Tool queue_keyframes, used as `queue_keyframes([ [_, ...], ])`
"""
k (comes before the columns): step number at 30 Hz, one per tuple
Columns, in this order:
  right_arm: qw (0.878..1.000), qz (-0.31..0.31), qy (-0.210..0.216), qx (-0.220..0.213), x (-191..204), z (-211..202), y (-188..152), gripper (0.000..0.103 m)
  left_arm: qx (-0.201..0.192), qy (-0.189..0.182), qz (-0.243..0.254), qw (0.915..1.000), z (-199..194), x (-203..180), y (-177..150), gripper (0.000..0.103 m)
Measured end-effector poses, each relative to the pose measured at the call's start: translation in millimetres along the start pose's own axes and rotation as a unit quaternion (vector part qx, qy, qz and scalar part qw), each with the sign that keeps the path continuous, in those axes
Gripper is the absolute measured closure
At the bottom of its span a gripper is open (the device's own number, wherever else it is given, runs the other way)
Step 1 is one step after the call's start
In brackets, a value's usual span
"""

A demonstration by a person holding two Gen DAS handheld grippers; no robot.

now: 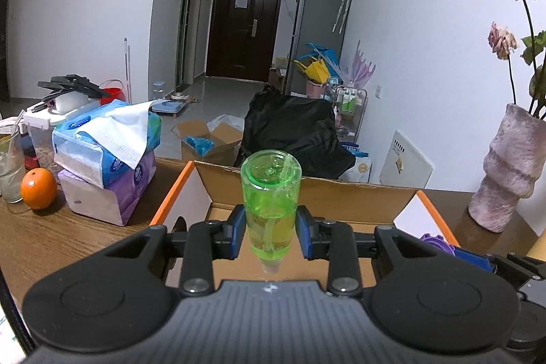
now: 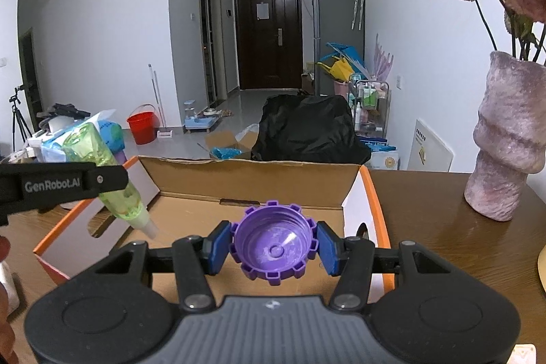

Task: Organize rigid objects
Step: 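Open both tools to drop the bottle and cap into the box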

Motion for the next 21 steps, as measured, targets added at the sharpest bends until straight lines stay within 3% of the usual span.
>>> queue_keyframes([
  [3, 1.000, 0.002, -0.004, 0.007, -1.7, 6.5, -1.0, 0.051, 0.002, -0.007, 0.005, 1.0000, 1.6, -1.4, -0.3, 0.071],
  [5, 1.000, 0.005, -0.005, 0.009, -3.7, 9.1, -2.3, 0.050, -0.002, -0.010, 0.009, 0.9999, -0.4, -1.8, 0.1, 0.062],
  [6, 1.000, 0.007, -0.006, 0.010, -4.4, 9.3, -2.0, 0.049, -0.005, -0.010, 0.010, 0.9999, -2.4, -1.8, 0.4, 0.043],
  [7, 1.000, 0.008, -0.008, 0.013, -5.5, 9.6, -2.3, 0.039, -0.010, -0.005, 0.008, 0.9999, -4.9, -1.4, 0.9, 0.023],
  [8, 1.000, 0.010, -0.011, 0.013, -6.7, 9.2, -2.5, 0.032, -0.013, 0.004, 0.007, 0.9999, -6.4, -0.2, 1.0, 0.015],
  [9, 1.000, 0.011, -0.015, 0.010, -7.9, 8.3, -2.3, 0.018, -0.016, 0.012, 0.006, 0.9998, -8.0, 0.6, 1.3, 0.008],
  [10, 1.000, 0.013, -0.020, 0.006, -8.9, 7.0, -1.8, 0.012, -0.018, 0.016, 0.005, 0.9997, -9.3, 1.5, 2.1, 0.006],
  [12, 1.000, 0.016, -0.021, 0.008, -10.4, 6.0, -1.5, 0.011, -0.011, 0.015, 0.001, 0.9998, -8.6, 3.1, 2.5, 0.000],
  [14, 0.999, 0.022, -0.021, 0.012, -13.6, 7.3, -1.5, 0.001, -0.008, 0.019, -0.003, 0.9998, -8.2, 4.7, 2.5, 0.000],
  [21, 0.999, 0.020, -0.025, 0.016, -15.5, 5.9, 0.1, 0.000, -0.002, 0.023, -0.003, 0.9997, -9.3, 5.6, 1.7, 0.000],
])
Point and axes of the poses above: each gripper's, at about its wrist camera, not at the fingertips, and z roughly the way its jaws point, x to its left, y to its top, the point moved 9 cm from there along z, roughly the way its jaws point, and after that the axes turned 14 degrees about x, right-handed, at the moved point
